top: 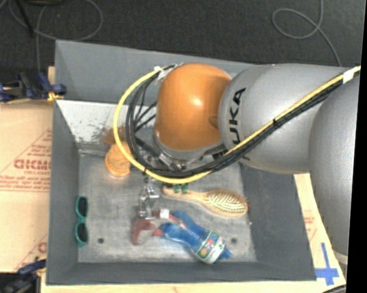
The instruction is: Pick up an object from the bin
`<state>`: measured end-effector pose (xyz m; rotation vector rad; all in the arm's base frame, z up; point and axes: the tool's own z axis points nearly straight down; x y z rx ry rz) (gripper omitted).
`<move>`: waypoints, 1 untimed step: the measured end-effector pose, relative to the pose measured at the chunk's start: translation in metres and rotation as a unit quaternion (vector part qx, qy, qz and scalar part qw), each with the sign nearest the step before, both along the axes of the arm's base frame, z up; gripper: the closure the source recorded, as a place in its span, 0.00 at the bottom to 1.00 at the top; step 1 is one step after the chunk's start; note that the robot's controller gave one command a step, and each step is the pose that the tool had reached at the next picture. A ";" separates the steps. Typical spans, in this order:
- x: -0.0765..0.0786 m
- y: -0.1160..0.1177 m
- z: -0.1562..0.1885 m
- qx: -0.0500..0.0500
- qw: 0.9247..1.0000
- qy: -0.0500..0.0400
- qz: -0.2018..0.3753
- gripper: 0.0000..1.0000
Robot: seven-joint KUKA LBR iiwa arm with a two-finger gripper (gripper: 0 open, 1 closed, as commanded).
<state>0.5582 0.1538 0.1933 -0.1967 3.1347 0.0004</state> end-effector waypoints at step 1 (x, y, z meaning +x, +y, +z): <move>0.000 0.000 0.001 0.001 1.000 -0.001 -0.001 0.00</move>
Offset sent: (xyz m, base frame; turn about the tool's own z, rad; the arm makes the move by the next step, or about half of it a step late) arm -0.0026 -0.0761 -0.0336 -0.3075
